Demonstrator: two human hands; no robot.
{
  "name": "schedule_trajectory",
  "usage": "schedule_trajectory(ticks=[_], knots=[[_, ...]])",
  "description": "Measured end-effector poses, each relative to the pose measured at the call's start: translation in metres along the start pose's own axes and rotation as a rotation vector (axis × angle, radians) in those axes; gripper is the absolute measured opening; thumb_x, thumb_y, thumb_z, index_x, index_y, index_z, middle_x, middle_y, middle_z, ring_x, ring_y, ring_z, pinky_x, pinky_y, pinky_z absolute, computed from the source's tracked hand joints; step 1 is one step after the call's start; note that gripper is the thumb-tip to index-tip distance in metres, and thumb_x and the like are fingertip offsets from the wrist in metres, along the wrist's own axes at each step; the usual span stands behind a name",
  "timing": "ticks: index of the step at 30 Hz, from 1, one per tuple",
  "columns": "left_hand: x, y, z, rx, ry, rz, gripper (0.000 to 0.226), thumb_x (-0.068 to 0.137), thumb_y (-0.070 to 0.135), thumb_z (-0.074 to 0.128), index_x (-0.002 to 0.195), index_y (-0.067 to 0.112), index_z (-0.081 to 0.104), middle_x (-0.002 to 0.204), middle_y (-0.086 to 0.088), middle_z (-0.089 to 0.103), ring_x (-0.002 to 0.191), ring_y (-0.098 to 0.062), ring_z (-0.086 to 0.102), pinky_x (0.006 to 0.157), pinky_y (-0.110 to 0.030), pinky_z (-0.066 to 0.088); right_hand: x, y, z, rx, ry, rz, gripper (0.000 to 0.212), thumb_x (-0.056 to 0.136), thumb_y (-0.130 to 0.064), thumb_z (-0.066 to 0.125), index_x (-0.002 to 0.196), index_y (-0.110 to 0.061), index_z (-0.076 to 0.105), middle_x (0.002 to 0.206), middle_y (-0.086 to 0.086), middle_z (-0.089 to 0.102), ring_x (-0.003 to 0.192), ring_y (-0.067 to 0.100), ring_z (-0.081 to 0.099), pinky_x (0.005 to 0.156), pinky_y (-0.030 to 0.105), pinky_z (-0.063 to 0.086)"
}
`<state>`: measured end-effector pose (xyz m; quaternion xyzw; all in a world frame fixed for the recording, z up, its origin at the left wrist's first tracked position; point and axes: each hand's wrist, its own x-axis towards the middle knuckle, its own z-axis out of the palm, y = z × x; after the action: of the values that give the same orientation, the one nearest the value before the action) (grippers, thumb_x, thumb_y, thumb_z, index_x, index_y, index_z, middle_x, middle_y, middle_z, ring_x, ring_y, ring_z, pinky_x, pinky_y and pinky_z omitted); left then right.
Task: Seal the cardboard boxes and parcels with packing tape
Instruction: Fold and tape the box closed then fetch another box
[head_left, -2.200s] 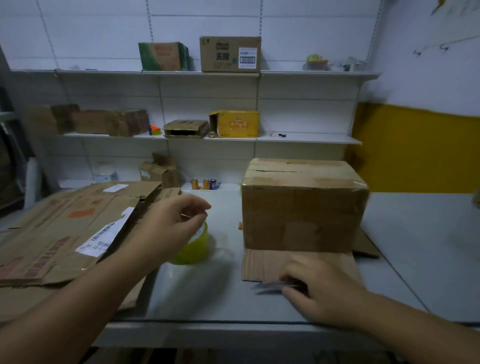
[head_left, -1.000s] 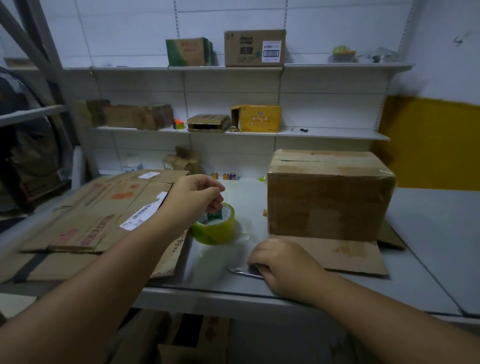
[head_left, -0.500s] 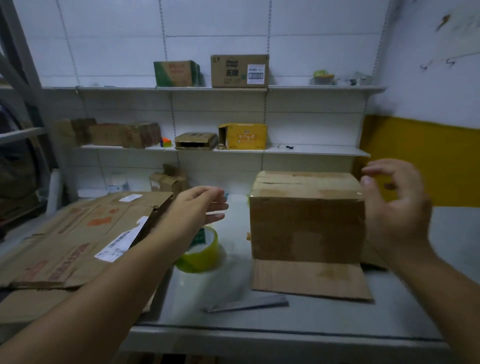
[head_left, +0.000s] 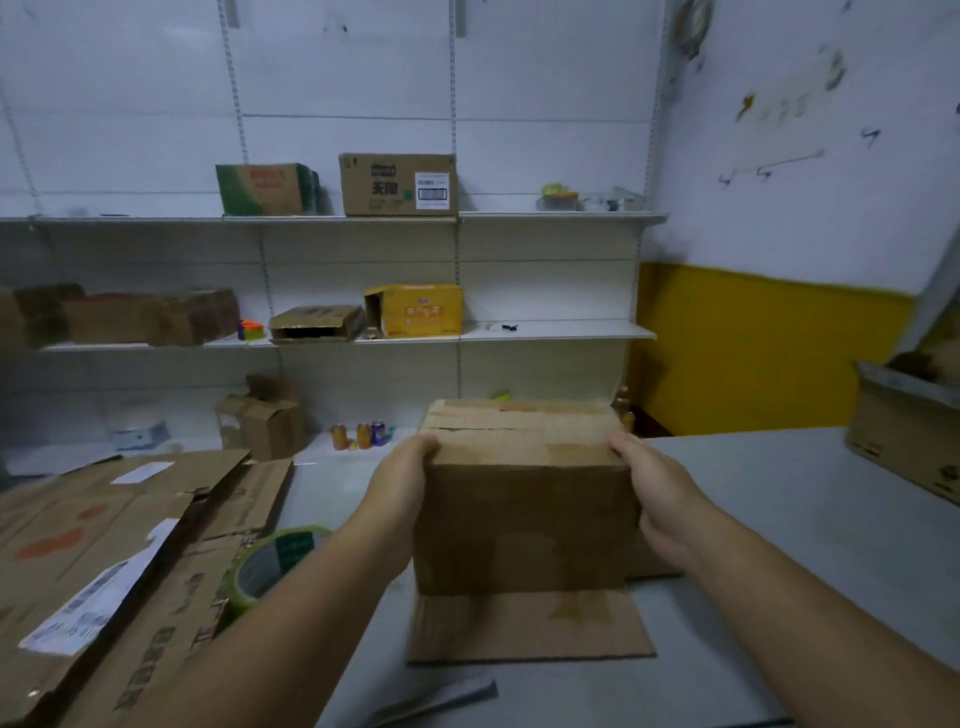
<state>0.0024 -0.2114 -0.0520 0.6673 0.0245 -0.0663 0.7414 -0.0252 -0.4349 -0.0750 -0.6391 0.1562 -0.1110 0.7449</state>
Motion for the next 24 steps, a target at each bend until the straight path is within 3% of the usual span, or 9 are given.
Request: schedule_trajectory(ticks=[2,3,6,9,11,14,18,22,24], knots=[[0.001,-0.002,0.0,-0.039,-0.025,-0.039,0.03,0.096,0.034,0.044,0.121,0.019,0.051,0.114,-0.015,0.057,0.101,-0.028,0.055,0.075,-0.037,0.045,-0.003,0.0,0.003,-0.026,0.046,0.037,0.054,0.093,-0.064,0.037,0.118,-0.023,0.061,0.112,0.008,0.069,0.106,0.027,0.063,0.091,0.047,0.052],[0.003,-0.006,0.001,0.051,-0.017,0.02,0.039,0.098,0.036,0.04,0.135,0.024,0.042,0.127,-0.014,0.052,0.109,-0.029,0.052,0.083,-0.041,0.045,-0.004,0.001,0.003,-0.021,0.071,0.046,0.058,0.091,-0.067,0.035,0.121,-0.024,0.06,0.117,0.008,0.067,0.111,0.028,0.061,0.097,0.051,0.049],[0.007,-0.007,-0.002,0.248,-0.014,0.162,0.047,0.101,0.034,0.033,0.147,0.034,0.024,0.147,-0.009,0.034,0.127,-0.029,0.038,0.106,-0.045,0.032,-0.007,-0.002,0.001,-0.017,0.064,0.049,0.047,0.099,-0.049,0.038,0.139,-0.026,0.045,0.136,0.006,0.054,0.123,0.029,0.051,0.103,0.052,0.043],[0.012,0.018,-0.016,0.286,-0.126,0.013,0.038,0.095,0.02,0.044,0.133,0.029,0.043,0.12,-0.013,0.051,0.107,-0.031,0.051,0.095,-0.045,0.045,-0.011,-0.029,-0.004,-0.113,-0.008,0.092,0.024,0.097,-0.023,0.043,0.116,-0.014,0.056,0.116,0.011,0.06,0.099,0.026,0.057,0.077,0.042,0.05],[0.016,0.039,-0.02,0.403,-0.155,-0.091,0.028,0.09,0.016,0.048,0.118,0.013,0.05,0.105,-0.015,0.053,0.097,-0.031,0.056,0.083,-0.042,0.052,-0.006,-0.05,-0.003,-0.227,-0.021,0.122,0.022,0.084,-0.017,0.05,0.104,-0.011,0.055,0.122,0.012,0.053,0.104,0.029,0.052,0.083,0.048,0.048],[0.025,0.053,-0.015,0.512,-0.124,-0.09,0.017,0.093,0.022,0.047,0.098,0.007,0.051,0.098,-0.018,0.055,0.092,-0.031,0.057,0.086,-0.04,0.05,0.005,-0.067,0.008,-0.367,-0.016,0.124,0.023,0.085,-0.028,0.049,0.1,-0.014,0.057,0.125,0.013,0.053,0.118,0.036,0.05,0.099,0.058,0.04],[0.043,0.048,-0.002,0.533,-0.152,-0.045,0.022,0.099,0.027,0.043,0.093,0.009,0.054,0.077,-0.011,0.052,0.065,-0.018,0.049,0.065,-0.026,0.04,0.005,-0.06,0.018,-0.333,-0.076,0.239,0.034,0.1,-0.037,0.04,0.104,-0.009,0.059,0.088,0.012,0.067,0.077,0.026,0.063,0.073,0.037,0.053],[0.05,0.044,0.003,0.624,-0.179,0.005,0.026,0.101,0.029,0.039,0.093,0.01,0.054,0.089,-0.013,0.054,0.081,-0.023,0.052,0.075,-0.03,0.042,0.014,-0.046,0.007,-0.306,-0.067,0.175,0.031,0.102,-0.035,0.039,0.091,-0.012,0.055,0.085,0.014,0.066,0.069,0.024,0.062,0.059,0.034,0.049],[0.047,0.045,0.003,0.687,-0.171,0.05,0.028,0.101,0.029,0.038,0.097,0.008,0.055,0.094,-0.015,0.055,0.087,-0.025,0.053,0.082,-0.034,0.042,0.011,-0.045,0.006,-0.271,-0.074,0.153,0.032,0.102,-0.037,0.039,0.098,-0.011,0.057,0.094,0.016,0.067,0.074,0.026,0.063,0.06,0.034,0.05]])
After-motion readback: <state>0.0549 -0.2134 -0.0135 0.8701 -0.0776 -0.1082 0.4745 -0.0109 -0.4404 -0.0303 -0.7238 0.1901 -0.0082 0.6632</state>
